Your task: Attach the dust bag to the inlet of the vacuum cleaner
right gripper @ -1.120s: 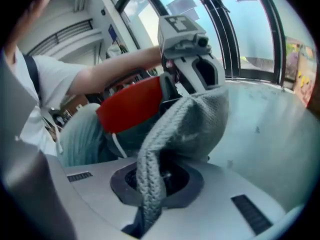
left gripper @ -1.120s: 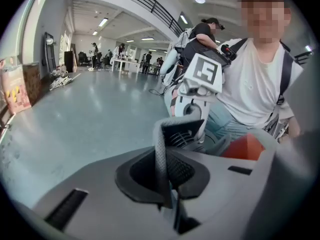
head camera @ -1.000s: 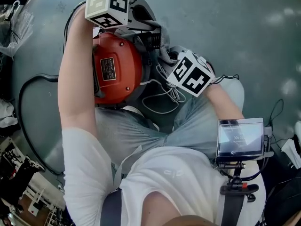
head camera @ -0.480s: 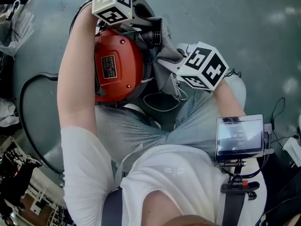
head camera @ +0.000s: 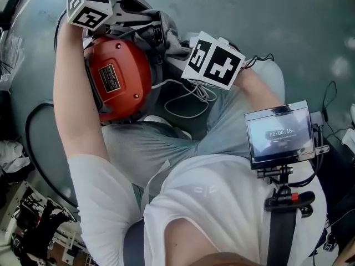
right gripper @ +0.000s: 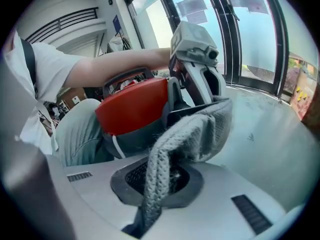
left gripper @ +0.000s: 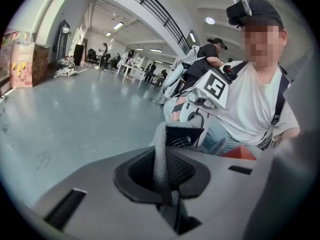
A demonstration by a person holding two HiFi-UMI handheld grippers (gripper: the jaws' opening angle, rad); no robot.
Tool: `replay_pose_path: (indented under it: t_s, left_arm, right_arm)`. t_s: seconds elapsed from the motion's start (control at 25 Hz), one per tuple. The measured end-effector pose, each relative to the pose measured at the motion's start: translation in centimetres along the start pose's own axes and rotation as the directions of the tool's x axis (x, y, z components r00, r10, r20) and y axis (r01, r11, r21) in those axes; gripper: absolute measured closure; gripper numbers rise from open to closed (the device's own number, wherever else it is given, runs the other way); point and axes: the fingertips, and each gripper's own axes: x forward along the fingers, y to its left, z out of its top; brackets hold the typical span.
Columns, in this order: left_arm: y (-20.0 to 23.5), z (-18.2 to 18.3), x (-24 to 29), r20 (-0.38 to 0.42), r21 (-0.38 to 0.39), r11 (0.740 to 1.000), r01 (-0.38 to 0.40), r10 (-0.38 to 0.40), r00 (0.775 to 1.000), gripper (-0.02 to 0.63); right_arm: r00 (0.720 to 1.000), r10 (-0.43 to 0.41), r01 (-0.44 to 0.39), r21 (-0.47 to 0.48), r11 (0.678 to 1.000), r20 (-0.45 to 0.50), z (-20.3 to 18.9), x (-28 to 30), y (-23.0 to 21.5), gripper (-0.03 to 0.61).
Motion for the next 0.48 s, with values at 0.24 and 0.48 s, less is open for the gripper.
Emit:
replay_pose_path:
  t_s: [0.24, 0.48]
  left_arm:
    - [0.2, -0.2, 0.1, -0.049, 0.017, 0.999, -0.028, 0.029, 0.998, 0.579]
    - [-1.1, 1.0, -0.8, -0.009, 0.101, 0.995, -0.016, 0.017, 1.000, 0.578]
  right_arm:
    - [0.998, 0.030, -0.034, 0.066, 0.997, 0.052, 0.5, 0.2, -0.4, 0.559]
    - [0.990, -0.133, 0.131, -0.053, 0.990, -0.037, -1.3, 2.5, -1.6, 0.558]
